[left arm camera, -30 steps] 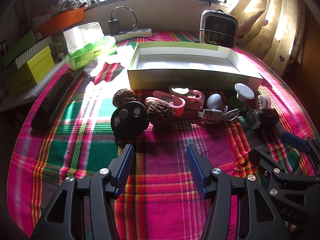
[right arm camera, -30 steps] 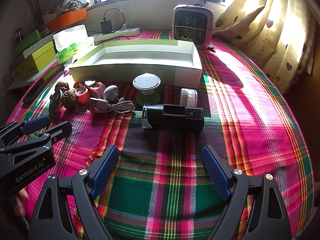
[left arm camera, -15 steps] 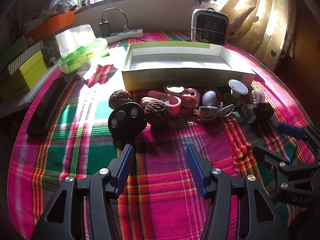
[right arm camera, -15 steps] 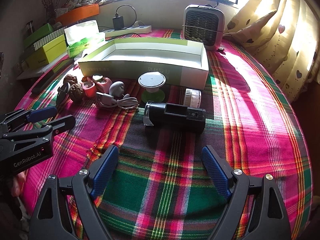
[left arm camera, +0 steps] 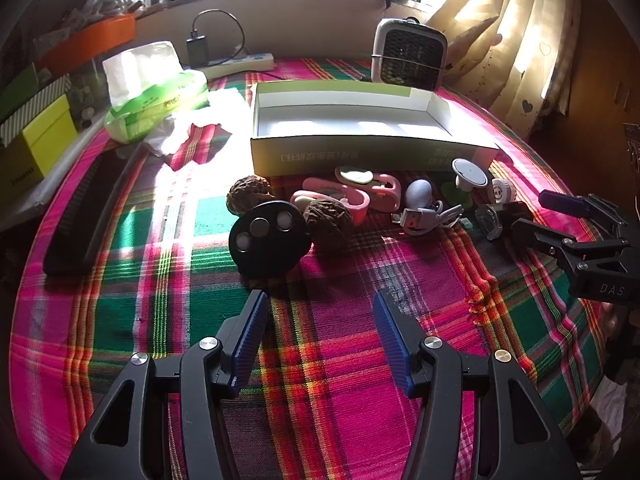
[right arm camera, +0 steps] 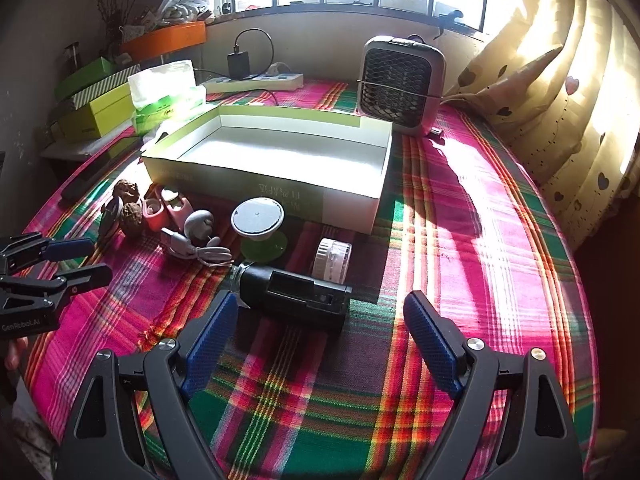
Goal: Organize objects
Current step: 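Move left tool to black three-hole disc while right tool approaches black cylinder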
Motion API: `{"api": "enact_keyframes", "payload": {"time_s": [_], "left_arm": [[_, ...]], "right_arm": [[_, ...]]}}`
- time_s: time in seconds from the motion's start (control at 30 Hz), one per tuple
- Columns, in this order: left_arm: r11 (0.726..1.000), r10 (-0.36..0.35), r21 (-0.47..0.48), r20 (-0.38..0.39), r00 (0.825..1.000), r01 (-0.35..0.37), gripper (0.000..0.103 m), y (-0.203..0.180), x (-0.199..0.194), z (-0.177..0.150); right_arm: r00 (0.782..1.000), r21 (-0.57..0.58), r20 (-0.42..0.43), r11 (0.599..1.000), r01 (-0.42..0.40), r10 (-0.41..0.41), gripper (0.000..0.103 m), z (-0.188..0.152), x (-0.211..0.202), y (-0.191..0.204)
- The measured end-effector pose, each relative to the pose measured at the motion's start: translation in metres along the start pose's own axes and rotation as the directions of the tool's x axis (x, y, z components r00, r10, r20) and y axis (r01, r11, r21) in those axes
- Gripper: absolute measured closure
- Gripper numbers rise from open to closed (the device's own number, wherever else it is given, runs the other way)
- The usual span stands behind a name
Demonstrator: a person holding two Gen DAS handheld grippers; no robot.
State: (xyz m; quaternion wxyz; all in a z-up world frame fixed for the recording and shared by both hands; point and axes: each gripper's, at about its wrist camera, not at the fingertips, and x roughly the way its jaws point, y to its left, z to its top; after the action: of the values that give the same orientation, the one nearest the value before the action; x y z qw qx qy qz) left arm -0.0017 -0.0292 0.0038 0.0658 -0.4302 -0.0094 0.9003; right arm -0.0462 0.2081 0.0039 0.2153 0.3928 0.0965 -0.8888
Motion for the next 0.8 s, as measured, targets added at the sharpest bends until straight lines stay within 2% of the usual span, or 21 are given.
{"api": "enact_keyframes", "payload": {"time_s": [0.07, 0.27, 0.5, 0.63, 0.7, 0.8], "left_arm": [[1.0, -0.002, -0.007, 0.0, 1.0, 0.002, 0.05, 0.003, 0.0, 0.001], [0.999, -0.004, -0.048, -0.002, 1.0, 0.004, 0.05, 0.016, -0.002, 0.003], [0.998, -0.004, -0.067, -0.007, 1.0, 0.004, 0.05, 0.022, -0.001, 0.004], [0.998, -0.006, -0.069, -0.007, 1.0, 0.005, 0.05, 0.023, 0.0, 0.005], [0.997, -0.006, -0.071, -0.007, 1.0, 0.006, 0.05, 0.024, 0.0, 0.005], [0.997, -0.013, -0.073, -0.004, 1.0, 0.013, 0.05, 0.026, -0.001, 0.006]], "right_arm": [[0.998, -0.01, -0.015, 0.998, -0.056, 0.056, 0.018, 0.002, 0.004, 0.0], [0.987, -0.007, -0.033, 0.987, -0.158, 0.158, 0.018, 0.002, 0.007, 0.005], [0.975, -0.05, -0.072, 0.976, -0.214, 0.21, 0.018, -0.01, 0.001, 0.023], [0.961, -0.08, -0.103, 0.961, -0.266, 0.258, 0.018, -0.016, -0.004, 0.034], [0.965, -0.097, -0.091, 0.962, -0.255, 0.246, 0.018, -0.015, -0.006, 0.035], [0.977, -0.063, -0.047, 0.976, -0.208, 0.206, 0.018, -0.009, -0.01, 0.026]]}}
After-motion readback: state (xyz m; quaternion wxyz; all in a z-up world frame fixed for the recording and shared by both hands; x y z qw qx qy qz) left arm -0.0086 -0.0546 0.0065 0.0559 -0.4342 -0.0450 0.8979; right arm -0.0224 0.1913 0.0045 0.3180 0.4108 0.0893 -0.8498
